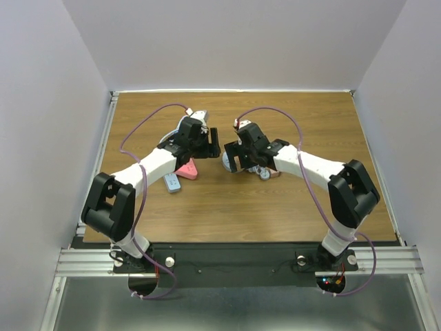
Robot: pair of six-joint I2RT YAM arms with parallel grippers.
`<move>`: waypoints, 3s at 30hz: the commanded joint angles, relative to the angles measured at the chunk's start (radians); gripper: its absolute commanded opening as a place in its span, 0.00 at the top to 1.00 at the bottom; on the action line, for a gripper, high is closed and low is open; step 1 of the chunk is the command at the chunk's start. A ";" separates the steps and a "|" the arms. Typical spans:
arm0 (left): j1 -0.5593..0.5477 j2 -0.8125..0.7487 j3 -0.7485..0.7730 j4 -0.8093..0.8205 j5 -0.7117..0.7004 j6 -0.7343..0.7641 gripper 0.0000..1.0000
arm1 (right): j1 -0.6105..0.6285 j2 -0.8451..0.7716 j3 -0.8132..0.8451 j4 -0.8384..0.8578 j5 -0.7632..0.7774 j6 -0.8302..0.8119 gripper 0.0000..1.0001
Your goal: Insert the plug
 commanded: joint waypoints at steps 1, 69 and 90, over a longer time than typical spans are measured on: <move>-0.080 -0.096 -0.026 0.034 -0.057 -0.057 0.19 | 0.006 -0.108 0.058 -0.041 0.021 0.011 0.03; -0.301 0.209 0.246 -0.304 -0.177 0.351 0.85 | -0.303 -0.369 -0.310 0.028 -0.054 0.120 0.00; -0.301 0.103 0.333 -0.562 -0.048 0.563 0.90 | -0.304 -0.142 -0.103 0.246 -0.402 0.162 0.00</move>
